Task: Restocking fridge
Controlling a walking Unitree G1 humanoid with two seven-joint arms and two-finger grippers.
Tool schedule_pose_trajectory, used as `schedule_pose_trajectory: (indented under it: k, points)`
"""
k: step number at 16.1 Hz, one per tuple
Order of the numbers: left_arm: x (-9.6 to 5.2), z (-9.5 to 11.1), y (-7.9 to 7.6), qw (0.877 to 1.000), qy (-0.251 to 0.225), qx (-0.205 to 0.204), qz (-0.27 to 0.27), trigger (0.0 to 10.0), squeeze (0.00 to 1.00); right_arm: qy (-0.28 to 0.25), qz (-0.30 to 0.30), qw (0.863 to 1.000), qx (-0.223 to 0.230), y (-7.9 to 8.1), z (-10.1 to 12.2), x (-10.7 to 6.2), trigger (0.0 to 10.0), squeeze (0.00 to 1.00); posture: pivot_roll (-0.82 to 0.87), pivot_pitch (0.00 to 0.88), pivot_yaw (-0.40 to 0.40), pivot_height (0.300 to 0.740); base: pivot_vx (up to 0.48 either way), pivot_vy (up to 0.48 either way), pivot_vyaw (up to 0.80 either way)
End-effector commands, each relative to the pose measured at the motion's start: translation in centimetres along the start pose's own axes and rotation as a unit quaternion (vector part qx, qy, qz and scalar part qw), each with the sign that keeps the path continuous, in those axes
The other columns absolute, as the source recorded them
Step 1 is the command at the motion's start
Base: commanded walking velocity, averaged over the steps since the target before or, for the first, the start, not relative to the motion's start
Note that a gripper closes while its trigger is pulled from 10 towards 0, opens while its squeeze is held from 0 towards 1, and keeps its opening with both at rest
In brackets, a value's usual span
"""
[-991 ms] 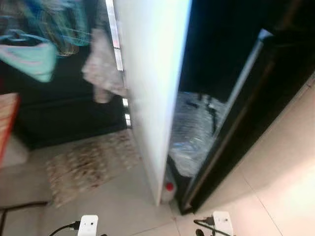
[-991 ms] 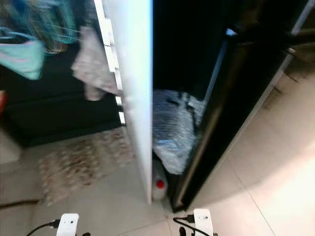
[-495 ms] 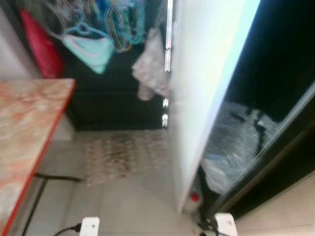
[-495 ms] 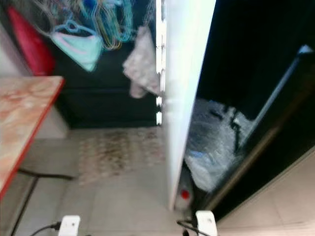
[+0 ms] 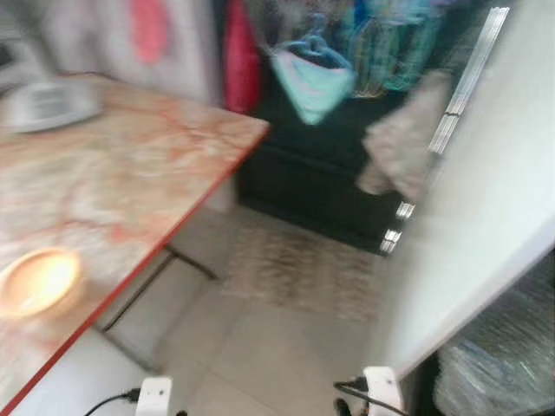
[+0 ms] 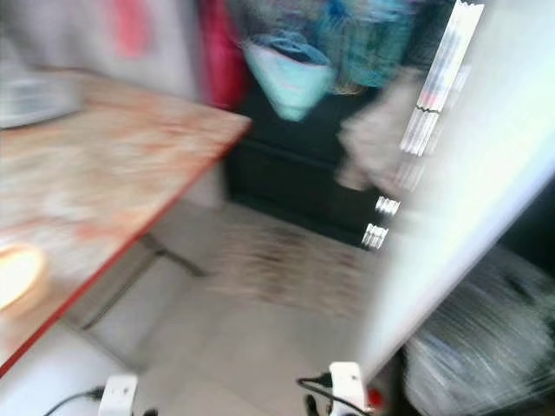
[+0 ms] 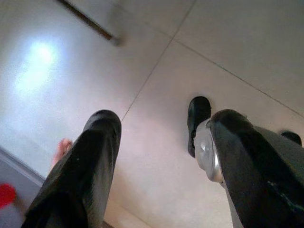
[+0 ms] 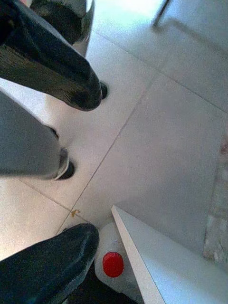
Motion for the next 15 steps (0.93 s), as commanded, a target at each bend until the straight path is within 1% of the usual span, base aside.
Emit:
schedule_pose_trajectory:
  k: [1,4,8,10,12,14,15]
  points:
    - [-0.2,-1.2,0.6,1.0,0.017,-0.001,0.01,10.0,0.0,0.01,0.002,1.0,0.005,0.0,-0.6,-0.1,10.0,0.0,-0.14,0.083,-0.013,0.74,0.0,0.0,0.8]
    - [-0.2,-1.2,0.5,1.0,0.017,-0.001,0.009,10.0,0.0,0.01,0.001,1.0,0.001,-0.6,-0.9,-0.3,10.0,0.0,-0.15,0.088,-0.016,0.74,0.0,0.0,0.8]
    - [-0.2,-1.0,0.5,1.0,0.014,-0.002,0.013,10.0,0.0,0.007,0.009,1.0,-0.002,0.0,-0.4,-0.1,10.0,0.0,-0.14,0.092,-0.018,0.74,0.0,0.0,0.8]
    - [-0.2,-0.9,0.5,1.0,0.011,0.001,0.013,10.0,0.0,0.005,0.017,1.0,-0.013,0.7,0.0,0.1,10.0,0.0,-0.14,0.094,-0.018,0.74,0.0,0.0,0.8]
    - [-0.2,-0.8,0.6,1.0,0.006,0.003,0.015,10.0,0.0,0.005,0.022,0.999,-0.023,0.7,0.0,0.1,10.0,0.0,-0.13,0.095,-0.019,0.74,0.0,0.0,0.8]
    - [-0.1,-0.3,0.6,1.0,-0.003,0.0,0.017,10.0,0.0,0.005,0.024,0.999,-0.03,0.4,0.0,0.0,10.0,0.0,-0.13,0.096,-0.02,0.74,0.0,0.0,0.8]
    - [0.1,1.0,0.8,0.999,-0.023,-0.002,0.024,10.0,0.0,0.006,0.032,0.998,-0.048,0.5,0.2,0.1,10.0,0.0,-0.13,0.097,-0.022,0.74,0.0,0.0,0.8]
Point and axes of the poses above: a point about 5 cm out from each wrist's last joint towards the gripper, its own x axis pointing out of the wrist towards the gripper, its own z axis along the axis of the wrist's last joint, y = z × x, the point moved 3 cm from there along x, pointing out of the wrist towards the gripper, and after that the axes turned 5 degrees about -x, right-handed, at the moved point
